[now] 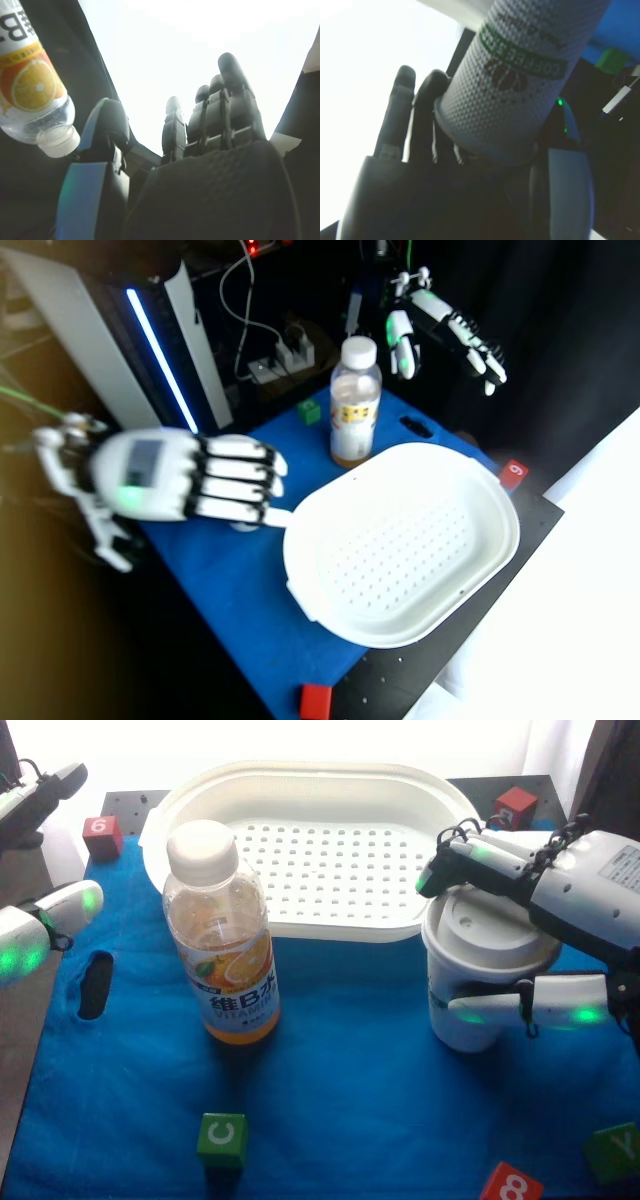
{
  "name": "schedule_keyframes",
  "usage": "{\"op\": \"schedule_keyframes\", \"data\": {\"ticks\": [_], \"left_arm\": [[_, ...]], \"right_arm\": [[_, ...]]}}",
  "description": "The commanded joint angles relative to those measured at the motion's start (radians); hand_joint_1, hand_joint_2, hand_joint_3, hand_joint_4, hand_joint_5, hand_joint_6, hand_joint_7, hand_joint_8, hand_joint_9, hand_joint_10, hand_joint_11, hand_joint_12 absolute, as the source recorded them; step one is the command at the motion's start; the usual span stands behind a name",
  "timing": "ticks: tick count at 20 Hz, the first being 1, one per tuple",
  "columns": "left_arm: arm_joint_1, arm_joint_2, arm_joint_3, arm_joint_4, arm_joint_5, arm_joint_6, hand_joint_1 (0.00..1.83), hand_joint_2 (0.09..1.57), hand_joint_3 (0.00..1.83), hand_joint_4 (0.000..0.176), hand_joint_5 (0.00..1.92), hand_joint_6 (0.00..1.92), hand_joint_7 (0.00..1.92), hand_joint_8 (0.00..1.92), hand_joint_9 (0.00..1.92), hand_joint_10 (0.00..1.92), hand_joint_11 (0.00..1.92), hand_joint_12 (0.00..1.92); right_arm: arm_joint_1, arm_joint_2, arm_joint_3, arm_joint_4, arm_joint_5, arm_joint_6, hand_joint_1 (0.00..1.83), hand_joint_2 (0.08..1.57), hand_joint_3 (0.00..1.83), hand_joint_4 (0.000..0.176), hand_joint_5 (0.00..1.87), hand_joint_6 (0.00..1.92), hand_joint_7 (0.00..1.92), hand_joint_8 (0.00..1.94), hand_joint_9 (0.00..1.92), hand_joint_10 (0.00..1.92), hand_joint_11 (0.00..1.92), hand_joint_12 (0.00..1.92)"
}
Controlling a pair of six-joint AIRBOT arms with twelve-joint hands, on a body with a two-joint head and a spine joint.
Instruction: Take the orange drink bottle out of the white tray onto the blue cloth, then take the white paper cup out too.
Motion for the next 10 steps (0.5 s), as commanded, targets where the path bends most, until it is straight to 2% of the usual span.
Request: {"op": "schedule_keyframes", "data": {"ticks": [1, 2, 3, 4, 5, 6, 7, 8, 9, 10], "left_arm": [[-0.006, 0.0, 0.001, 0.013, -0.134, -0.005, 0.61, 1.33, 0.0, 0.176, 0.14, 0.0, 0.02, 0.0, 0.05, 0.02, 0.0, 0.94], [-0.006, 0.0, 0.001, 0.012, -0.134, -0.005, 0.6, 1.32, 0.0, 0.176, 0.14, 0.0, 0.02, 0.0, 0.06, 0.02, 0.0, 0.96], [-0.006, 0.0, 0.001, 0.011, -0.134, -0.005, 0.62, 1.32, 0.0, 0.176, 0.14, 0.0, 0.01, 0.0, 0.07, 0.02, 0.0, 0.96], [-0.005, 0.0, 0.001, 0.011, -0.134, -0.005, 0.63, 1.32, 0.0, 0.176, 0.14, 0.0, 0.01, 0.0, 0.07, 0.02, 0.0, 0.97], [-0.005, 0.001, 0.001, 0.011, -0.135, -0.005, 0.64, 1.32, 0.0, 0.176, 0.15, 0.0, 0.0, 0.0, 0.07, 0.02, 0.0, 0.97], [-0.004, 0.001, 0.001, 0.011, -0.135, -0.005, 0.63, 1.32, 0.0, 0.176, 0.14, 0.0, 0.0, 0.0, 0.07, 0.02, 0.0, 0.96], [-0.004, 0.0, 0.001, 0.01, -0.135, -0.005, 0.63, 1.32, 0.0, 0.176, 0.14, 0.0, 0.0, 0.0, 0.07, 0.02, 0.0, 0.96], [-0.004, 0.0, 0.001, 0.01, -0.135, -0.005, 0.62, 1.31, 0.0, 0.176, 0.13, 0.0, 0.02, 0.01, 0.08, 0.03, 0.0, 0.95], [-0.004, -0.001, 0.003, 0.008, -0.132, -0.005, 0.61, 1.3, 0.0, 0.176, 0.13, 0.0, 0.03, 0.01, 0.09, 0.03, 0.0, 0.98], [-0.004, -0.001, 0.003, 0.007, -0.131, -0.005, 0.6, 1.3, 0.0, 0.176, 0.12, 0.0, 0.03, 0.0, 0.09, 0.03, 0.0, 0.96]], "right_arm": [[-0.002, -0.005, 0.008, 0.026, 0.088, -0.002, 0.74, 1.23, 0.0, 0.0, 0.0, 0.52, 0.0, 1.06, 0.11, 1.59, 0.24, 1.92], [-0.014, -0.011, 0.011, 0.039, 0.086, -0.002, 0.7, 1.22, 0.0, 0.078, 0.0, 0.1, 0.0, 0.4, 0.02, 1.03, 0.05, 1.79], [-0.018, -0.013, 0.011, 0.044, 0.086, -0.002, 0.65, 1.2, 0.0, 0.094, 0.0, 0.02, 0.0, 0.08, 0.0, 0.37, 0.01, 1.51], [-0.021, -0.014, 0.009, 0.045, 0.086, -0.002, 0.61, 1.18, 0.0, 0.083, 0.0, 0.0, 0.0, 0.02, 0.0, 0.07, 0.0, 1.11], [-0.022, -0.013, 0.003, 0.045, 0.087, -0.002, 0.49, 1.18, 0.01, 0.072, 0.0, 0.0, 0.0, 0.0, 0.0, 0.01, 0.0, 0.3], [-0.022, -0.007, -0.007, 0.044, 0.088, -0.003, 0.39, 1.14, 0.0, 0.07, 0.0, 0.0, 0.0, 0.0, 0.0, 0.0, 0.0, 0.06], [-0.022, -0.004, -0.012, 0.042, 0.091, -0.003, 0.33, 1.12, 0.0, 0.088, 0.0, 0.0, 0.0, 0.0, 0.0, 0.0, 0.0, 0.01], [-0.022, 0.003, -0.026, 0.035, 0.107, -0.003, 0.25, 1.1, 0.0, 0.117, 0.0, 0.0, 0.0, 0.0, 0.0, 0.0, 0.0, 0.0], [-0.022, 0.02, -0.046, 0.026, 0.134, -0.003, 0.2, 1.09, 0.0, 0.137, 0.0, 0.0, 0.0, 0.0, 0.0, 0.0, 0.0, 0.0], [-0.022, 0.034, -0.061, 0.021, 0.153, -0.003, 0.18, 1.09, 0.0, 0.132, 0.0, 0.0, 0.0, 0.0, 0.0, 0.0, 0.0, 0.0]]}}
